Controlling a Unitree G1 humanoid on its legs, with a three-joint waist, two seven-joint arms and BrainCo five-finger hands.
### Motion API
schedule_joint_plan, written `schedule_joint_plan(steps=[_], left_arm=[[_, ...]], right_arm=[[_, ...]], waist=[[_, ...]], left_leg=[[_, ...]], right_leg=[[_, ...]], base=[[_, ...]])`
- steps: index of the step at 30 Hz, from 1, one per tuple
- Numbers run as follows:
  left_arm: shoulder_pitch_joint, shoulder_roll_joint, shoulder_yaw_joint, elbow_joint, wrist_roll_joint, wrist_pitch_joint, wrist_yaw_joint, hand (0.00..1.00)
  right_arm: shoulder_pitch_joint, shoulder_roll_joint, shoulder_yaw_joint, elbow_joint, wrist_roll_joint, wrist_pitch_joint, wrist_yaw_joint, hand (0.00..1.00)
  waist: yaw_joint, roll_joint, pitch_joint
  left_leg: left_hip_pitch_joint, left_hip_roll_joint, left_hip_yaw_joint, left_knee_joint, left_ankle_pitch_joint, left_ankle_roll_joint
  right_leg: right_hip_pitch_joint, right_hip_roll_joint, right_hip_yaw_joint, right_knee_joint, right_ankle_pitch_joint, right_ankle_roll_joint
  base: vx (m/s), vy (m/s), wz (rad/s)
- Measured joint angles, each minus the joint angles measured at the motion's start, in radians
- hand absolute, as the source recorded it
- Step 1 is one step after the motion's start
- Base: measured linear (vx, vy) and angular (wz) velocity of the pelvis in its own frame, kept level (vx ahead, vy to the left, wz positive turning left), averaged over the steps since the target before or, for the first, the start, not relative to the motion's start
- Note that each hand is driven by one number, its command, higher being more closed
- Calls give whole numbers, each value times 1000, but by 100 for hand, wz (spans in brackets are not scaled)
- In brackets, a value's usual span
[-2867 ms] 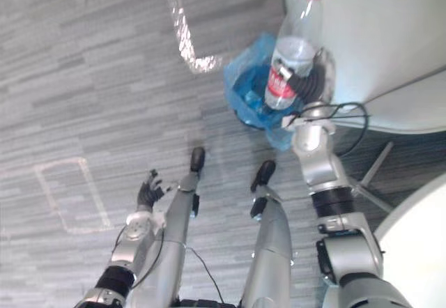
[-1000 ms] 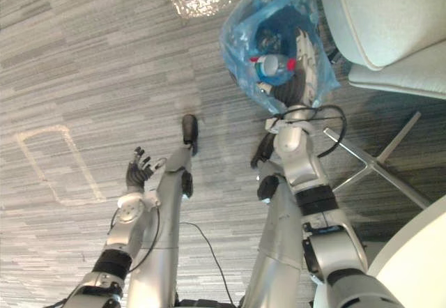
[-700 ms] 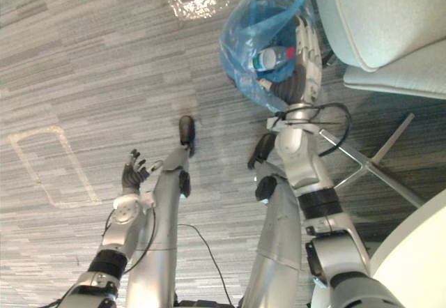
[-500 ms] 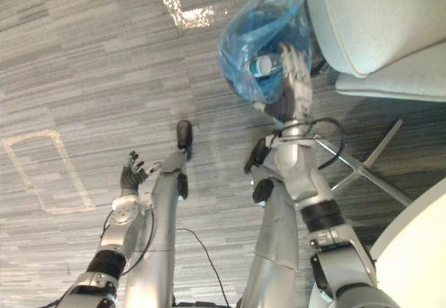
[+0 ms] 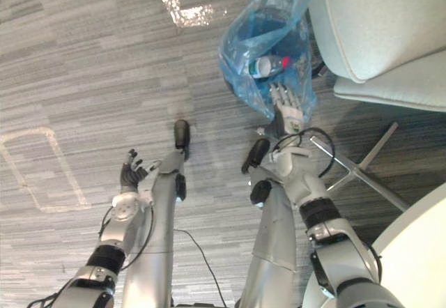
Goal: Gather rubbish on tea table into small bin, then transfer packed bag to large trash can.
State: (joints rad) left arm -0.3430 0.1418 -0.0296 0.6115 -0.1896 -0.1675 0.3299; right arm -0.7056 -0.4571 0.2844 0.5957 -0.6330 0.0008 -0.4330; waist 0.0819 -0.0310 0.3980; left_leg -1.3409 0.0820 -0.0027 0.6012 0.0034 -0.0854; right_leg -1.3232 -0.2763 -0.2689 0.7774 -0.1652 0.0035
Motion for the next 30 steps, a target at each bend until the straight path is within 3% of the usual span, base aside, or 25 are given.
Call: schedule_joint_plan(steps=[9, 10, 23, 30], left_arm=[[-23, 4, 1, 12, -14, 0, 18, 0], [-27, 4, 0, 14, -21, 0, 18, 0], [-29, -4, 1, 8, -51, -1, 16, 0], [-29, -8, 13, 4, -50, 6, 12, 0]], right_arm=[[-84, 6, 2, 88, 3, 43, 0, 0], [-96, 8, 1, 100, 4, 51, 0, 100], [-152, 25, -11, 120, 64, 58, 0, 100], [-78, 27, -51, -43, 88, 47, -2, 100]], waist=[[3, 0, 0], [4, 0, 0], [9, 0, 0], [12, 0, 0]], left_leg=[[-19, 6, 7, 4, -1, 2], [-19, 6, 7, -2, -2, 2], [-19, -2, -8, -16, 8, -11], [-18, 5, -10, 25, 0, -6]], right_leg=[[-21, 1, 0, 2, 0, 0], [-21, 1, 0, 1, 0, 1], [-23, -2, -7, 15, -11, 0], [-13, 0, -6, 36, -20, 3]], base=[[-25, -5, -1], [-31, -6, 1], [-18, -13, 5], [-28, -7, -4]])
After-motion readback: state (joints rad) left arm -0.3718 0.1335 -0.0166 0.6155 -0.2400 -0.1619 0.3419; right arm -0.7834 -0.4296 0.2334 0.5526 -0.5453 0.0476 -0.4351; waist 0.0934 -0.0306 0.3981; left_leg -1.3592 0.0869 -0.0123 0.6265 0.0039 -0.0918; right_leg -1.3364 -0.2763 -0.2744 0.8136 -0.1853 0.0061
